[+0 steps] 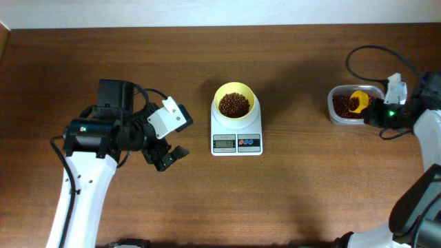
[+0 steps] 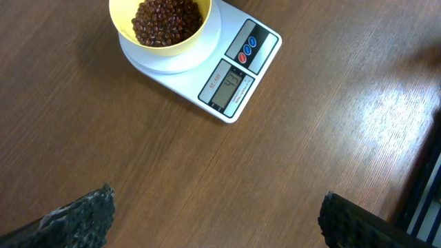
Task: Scoop item into bowl and weigh 50g on scale
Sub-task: 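Scoop a small amount of red beans with right gripper, then bring the scoop over the yellow bowl with right gripper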
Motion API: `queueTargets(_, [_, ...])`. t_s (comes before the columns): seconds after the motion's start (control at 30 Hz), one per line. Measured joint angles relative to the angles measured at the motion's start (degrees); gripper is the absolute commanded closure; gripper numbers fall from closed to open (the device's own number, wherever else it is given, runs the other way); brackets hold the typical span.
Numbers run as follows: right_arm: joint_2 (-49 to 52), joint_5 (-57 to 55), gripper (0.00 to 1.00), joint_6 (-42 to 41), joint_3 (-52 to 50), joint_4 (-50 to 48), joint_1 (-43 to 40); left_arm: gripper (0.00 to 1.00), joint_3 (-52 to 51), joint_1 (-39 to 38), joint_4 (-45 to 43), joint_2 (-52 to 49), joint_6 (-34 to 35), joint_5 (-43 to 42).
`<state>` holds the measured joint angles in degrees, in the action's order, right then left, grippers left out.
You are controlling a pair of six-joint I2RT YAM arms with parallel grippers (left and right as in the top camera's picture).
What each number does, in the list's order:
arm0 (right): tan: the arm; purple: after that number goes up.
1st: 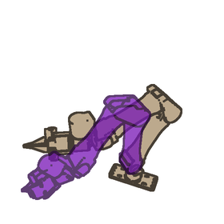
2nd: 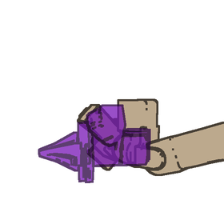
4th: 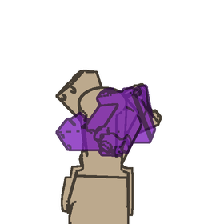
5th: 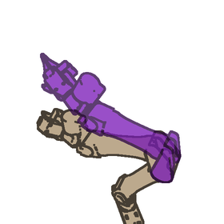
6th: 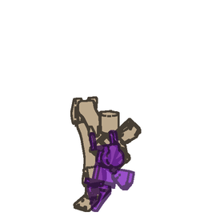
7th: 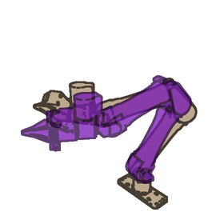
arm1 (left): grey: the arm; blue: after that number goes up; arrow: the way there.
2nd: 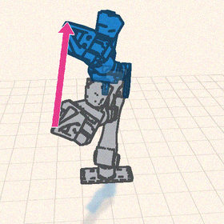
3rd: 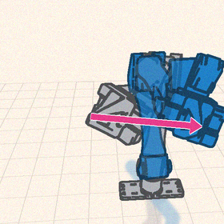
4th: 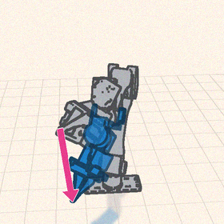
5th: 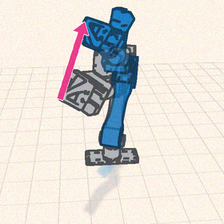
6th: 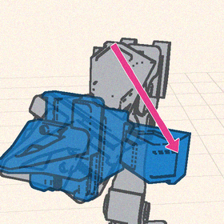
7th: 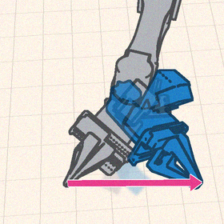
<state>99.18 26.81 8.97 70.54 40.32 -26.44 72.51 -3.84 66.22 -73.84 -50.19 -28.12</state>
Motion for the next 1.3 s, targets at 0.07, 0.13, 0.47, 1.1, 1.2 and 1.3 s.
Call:
queueTargets(0.07, [0.0, 5.1, 0.96, -0.1, 0.0, 0.0, -2.1, 0.01, 0.0, 0.0, 0.0, 0.0, 0.0, 0.0])
queueTargets(0.13, [0.0, 9.6, 0.96, -0.2, 0.0, 0.0, -3.2, 0.01, 0.0, 0.0, 0.0, 0.0, 0.0, 0.0])
queueTargets(0.47, [0.0, 23.4, 0.96, -0.3, 0.0, 4.3, -3.5, 0.01, 0.0, 0.0, 0.0, 0.0, 0.0, 0.0])
queueTargets(1.1, [-0.1, 31.1, 0.96, -10.1, -0.3, -16.1, 29.5, 0.01, 0.0, 0.0, 0.0, 0.0, 0.0, 0.0])
queueTargets(1.2, [-0.1, 24.5, 0.96, -6.2, -0.3, -16.3, 34.4, 0.01, 0.0, 0.0, 0.0, 0.0, 0.0, 0.0])
queueTargets(1.3, [-0.1, 20.1, 0.96, -0.7, -0.3, -18.6, 39.6, 0.01, 0.0, 0.0, 0.0, 0.0, 0.0, 0.0])
